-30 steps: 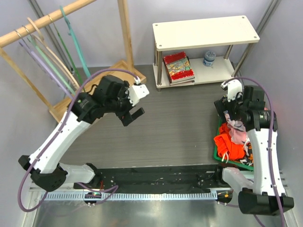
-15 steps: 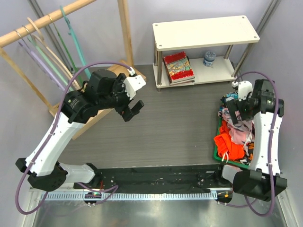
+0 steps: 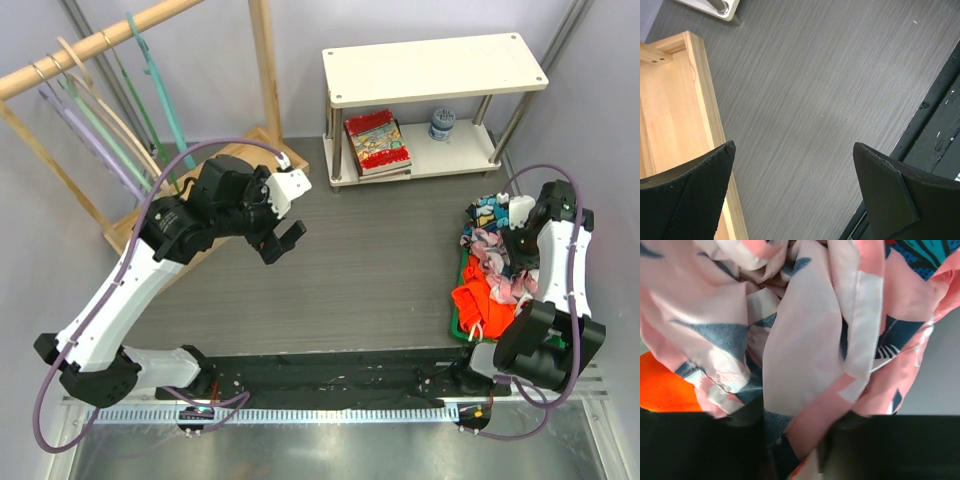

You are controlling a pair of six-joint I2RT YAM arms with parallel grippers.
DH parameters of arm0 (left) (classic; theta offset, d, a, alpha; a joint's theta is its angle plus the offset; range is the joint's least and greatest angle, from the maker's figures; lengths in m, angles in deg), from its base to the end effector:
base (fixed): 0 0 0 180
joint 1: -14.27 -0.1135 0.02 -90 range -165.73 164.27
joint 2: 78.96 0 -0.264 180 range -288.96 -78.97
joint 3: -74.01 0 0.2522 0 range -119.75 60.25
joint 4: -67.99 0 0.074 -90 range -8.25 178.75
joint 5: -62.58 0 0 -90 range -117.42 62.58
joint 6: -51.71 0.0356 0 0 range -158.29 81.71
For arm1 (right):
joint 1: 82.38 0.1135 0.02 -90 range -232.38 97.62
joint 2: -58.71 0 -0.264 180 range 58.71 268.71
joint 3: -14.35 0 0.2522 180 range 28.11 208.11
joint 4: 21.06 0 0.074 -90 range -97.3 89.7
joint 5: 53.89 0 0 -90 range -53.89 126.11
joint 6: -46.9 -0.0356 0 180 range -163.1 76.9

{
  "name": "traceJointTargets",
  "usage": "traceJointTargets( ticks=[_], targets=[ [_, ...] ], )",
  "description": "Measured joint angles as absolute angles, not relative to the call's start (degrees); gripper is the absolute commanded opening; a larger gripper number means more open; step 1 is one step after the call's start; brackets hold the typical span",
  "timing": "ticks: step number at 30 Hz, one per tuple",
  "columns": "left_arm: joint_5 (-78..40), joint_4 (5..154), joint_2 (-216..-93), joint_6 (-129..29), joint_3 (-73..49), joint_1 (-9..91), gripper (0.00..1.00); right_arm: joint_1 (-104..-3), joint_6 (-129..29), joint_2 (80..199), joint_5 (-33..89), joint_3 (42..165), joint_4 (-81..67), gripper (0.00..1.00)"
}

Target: Place the shorts on the hanger

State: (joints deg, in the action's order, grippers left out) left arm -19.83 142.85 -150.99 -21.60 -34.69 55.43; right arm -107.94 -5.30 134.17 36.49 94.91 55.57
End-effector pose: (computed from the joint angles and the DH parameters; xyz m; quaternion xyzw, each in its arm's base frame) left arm 0.1676 -0.1528 0.4477 0.4594 0.7716 -0.1506 0.4134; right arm 0.2161 -0.1036 0.2875 -0.1047 0.9815 -0.0871 0.1349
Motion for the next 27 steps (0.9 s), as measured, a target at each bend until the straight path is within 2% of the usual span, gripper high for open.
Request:
traceJointTargets(
  ticks=[1,2,9,16,22,27],
  targets=[
    [-19.8,142.7,-150.7,-21.8,-34.2,55.4,0.97,-108.0,-5.8,134.4,36.7,95.0,55.4,0.04],
    [-19.8,142.7,-150.5,-22.0,-33.9,55.4,0.96,-108.0,-6.0,134.4,37.0,95.2,55.4,0.01],
    [-19.3,142.7,-150.2,-23.9,-33.8,55.4,0.93,-108.0,-6.3,132.8,35.7,103.4,58.3,0.01],
    [-18.2,142.9,-151.2,-26.3,-38.5,55.4,0.93,-108.0,-8.1,131.1,28.6,121.4,64.8,0.01],
    [-17.0,142.7,-152.5,-28.8,-41.2,55.4,0.95,-107.8,-9.2,131.9,16.2,135.1,68.9,0.01],
    [-15.7,142.2,-152.7,-30.4,-40.7,55.4,0.96,-100.7,-11.1,133.8,6.1,134.1,68.4,0.01]
  ],
)
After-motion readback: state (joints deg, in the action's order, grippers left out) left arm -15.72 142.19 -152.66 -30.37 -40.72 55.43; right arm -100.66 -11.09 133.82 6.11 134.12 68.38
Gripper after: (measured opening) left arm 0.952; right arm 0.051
